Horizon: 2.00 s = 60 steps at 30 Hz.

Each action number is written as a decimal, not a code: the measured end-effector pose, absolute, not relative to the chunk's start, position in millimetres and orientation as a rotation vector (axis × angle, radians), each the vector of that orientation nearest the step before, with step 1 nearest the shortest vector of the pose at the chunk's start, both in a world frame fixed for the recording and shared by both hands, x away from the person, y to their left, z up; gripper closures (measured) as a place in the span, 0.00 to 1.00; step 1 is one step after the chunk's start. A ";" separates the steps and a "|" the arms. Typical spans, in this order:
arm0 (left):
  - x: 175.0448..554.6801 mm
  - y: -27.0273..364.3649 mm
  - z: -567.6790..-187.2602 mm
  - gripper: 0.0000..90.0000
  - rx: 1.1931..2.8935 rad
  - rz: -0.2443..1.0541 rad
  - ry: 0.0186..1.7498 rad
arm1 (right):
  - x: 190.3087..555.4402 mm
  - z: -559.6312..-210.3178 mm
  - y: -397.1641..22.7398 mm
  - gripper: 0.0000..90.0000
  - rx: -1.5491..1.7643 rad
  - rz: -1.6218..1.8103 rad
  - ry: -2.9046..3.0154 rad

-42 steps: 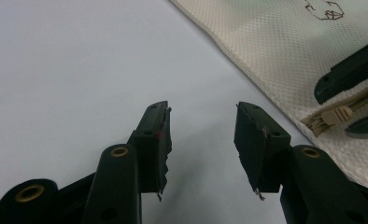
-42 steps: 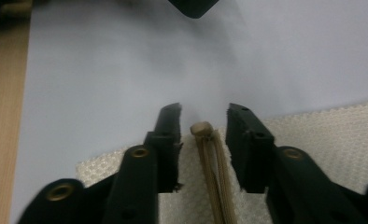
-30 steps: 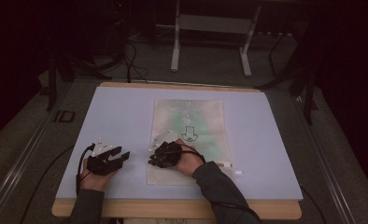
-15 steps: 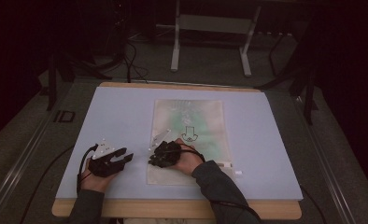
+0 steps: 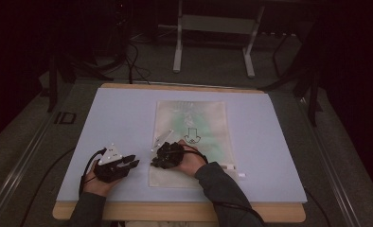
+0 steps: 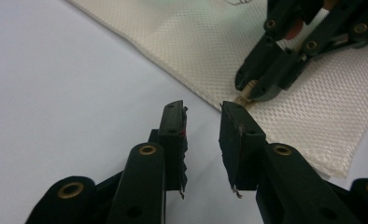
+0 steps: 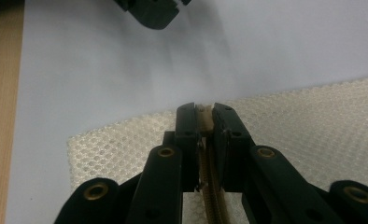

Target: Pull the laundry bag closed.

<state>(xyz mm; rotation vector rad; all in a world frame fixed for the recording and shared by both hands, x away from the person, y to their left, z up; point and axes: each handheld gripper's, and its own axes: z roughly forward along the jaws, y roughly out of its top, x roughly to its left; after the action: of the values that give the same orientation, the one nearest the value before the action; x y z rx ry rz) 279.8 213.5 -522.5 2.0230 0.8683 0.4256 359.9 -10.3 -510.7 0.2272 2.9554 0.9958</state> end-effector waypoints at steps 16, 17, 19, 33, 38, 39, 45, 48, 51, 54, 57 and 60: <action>277.9 203.7 -523.7 0.88 2.052 0.284 0.733 | 361.6 -513.5 -12.7 0.90 0.225 0.993 2.966; 277.8 202.6 -523.9 0.89 2.058 0.281 0.719 | 361.6 -513.7 -12.9 0.90 0.228 0.988 2.968; 277.1 200.1 -524.6 0.91 2.070 0.277 0.697 | 361.8 -514.2 -13.2 0.90 0.230 0.989 2.969; 277.5 177.2 -530.0 0.99 2.139 0.242 0.580 | 363.2 -514.7 -13.7 0.90 0.243 0.997 2.979; 278.7 169.1 -533.0 0.99 2.183 0.260 0.563 | 363.0 -514.8 -13.7 0.90 0.244 0.997 2.978; 279.5 166.6 -534.7 0.99 2.210 0.274 0.558 | 362.9 -515.0 -13.6 0.90 0.245 1.001 2.977; 282.3 167.3 -536.2 0.99 2.217 0.319 0.583 | 362.8 -515.5 -13.9 0.90 0.247 1.006 2.977; 283.1 167.4 -538.0 0.99 2.227 0.340 0.577 | 362.7 -515.6 -14.3 0.90 0.246 1.001 2.979; 282.4 164.8 -539.4 0.99 2.243 0.373 0.568 | 361.9 -515.4 -14.2 0.90 0.251 0.994 2.980; 282.3 160.5 -537.0 0.99 2.263 0.373 0.622 | 361.8 -515.5 -14.4 0.91 0.242 0.994 2.977; 281.8 159.8 -537.6 0.99 2.258 0.377 0.641 | 360.6 -515.6 -15.5 0.91 0.236 0.988 2.972; 281.4 158.9 -537.2 1.00 2.265 0.381 0.650 | 359.6 -516.1 -18.4 0.91 0.223 0.980 2.967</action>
<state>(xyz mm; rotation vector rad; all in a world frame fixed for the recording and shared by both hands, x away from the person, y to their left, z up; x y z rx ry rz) 281.4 158.9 -537.2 2.2650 0.6498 0.3812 359.6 -18.4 -516.1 0.2229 2.9673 0.9799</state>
